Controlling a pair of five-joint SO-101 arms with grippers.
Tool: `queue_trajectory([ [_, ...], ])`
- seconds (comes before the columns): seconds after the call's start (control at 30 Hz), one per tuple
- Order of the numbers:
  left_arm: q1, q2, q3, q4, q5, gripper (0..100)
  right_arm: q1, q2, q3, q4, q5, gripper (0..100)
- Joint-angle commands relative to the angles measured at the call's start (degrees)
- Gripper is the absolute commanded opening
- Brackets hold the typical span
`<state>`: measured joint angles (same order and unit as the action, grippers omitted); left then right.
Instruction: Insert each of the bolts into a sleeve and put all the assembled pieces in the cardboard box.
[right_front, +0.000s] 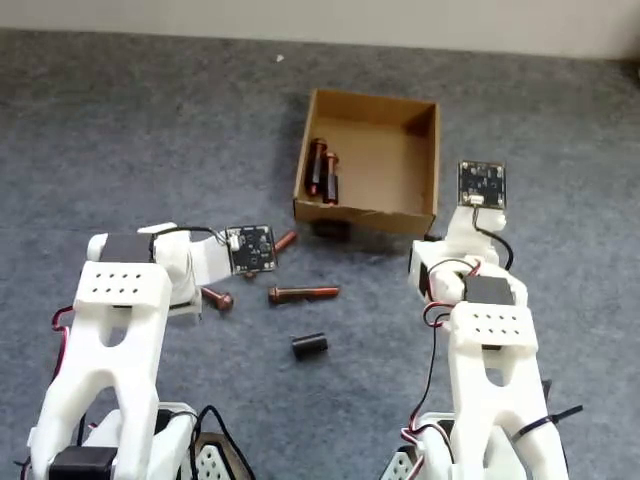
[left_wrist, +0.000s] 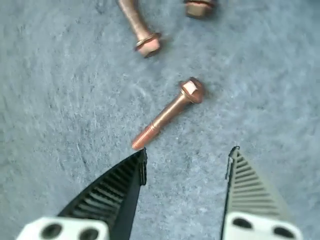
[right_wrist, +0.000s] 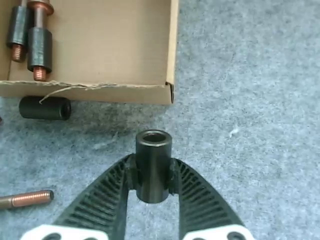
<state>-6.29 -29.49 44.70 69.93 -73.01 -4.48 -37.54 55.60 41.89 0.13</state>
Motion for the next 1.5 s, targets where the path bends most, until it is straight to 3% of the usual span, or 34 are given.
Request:
queue_trajectory([
  [0.0,1.01,-0.75,-0.31,-0.97,-8.79,27,0.40,-2.24,-0.40,-1.63,-0.09,0.5],
  [0.13,1.80,2.51,-0.84,-1.14,-12.13,27,0.40,-2.24,-0.40,-1.63,-0.09,0.5],
  [0.3,2.51,15.87,-6.90,-4.84,-11.78,27,0.40,-2.24,-0.40,-1.63,-0.09,0.5],
  [0.53,2.86,30.81,-19.47,-1.67,-11.69,24,0.40,-2.24,-0.40,-1.63,0.00,0.5],
  [0.73,5.58,38.46,-22.37,-1.76,-11.78,20,0.40,-2.24,-0.40,-3.65,0.00,0.5],
  [0.93,8.31,41.19,-21.93,-1.76,-11.78,14,0.40,-2.24,-0.31,-3.91,0.00,0.5],
  [1.13,9.71,41.01,-21.76,-0.09,-11.69,0,0.40,-2.24,-0.31,-3.91,0.00,0.5],
  [1.33,9.80,38.29,-23.25,8.09,-11.69,0,0.48,-2.86,-0.22,-3.47,0.00,0.5],
  [1.47,9.54,31.16,-23.16,8.88,-3.08,0,0.31,-2.95,-0.84,1.63,0.00,0.5],
])
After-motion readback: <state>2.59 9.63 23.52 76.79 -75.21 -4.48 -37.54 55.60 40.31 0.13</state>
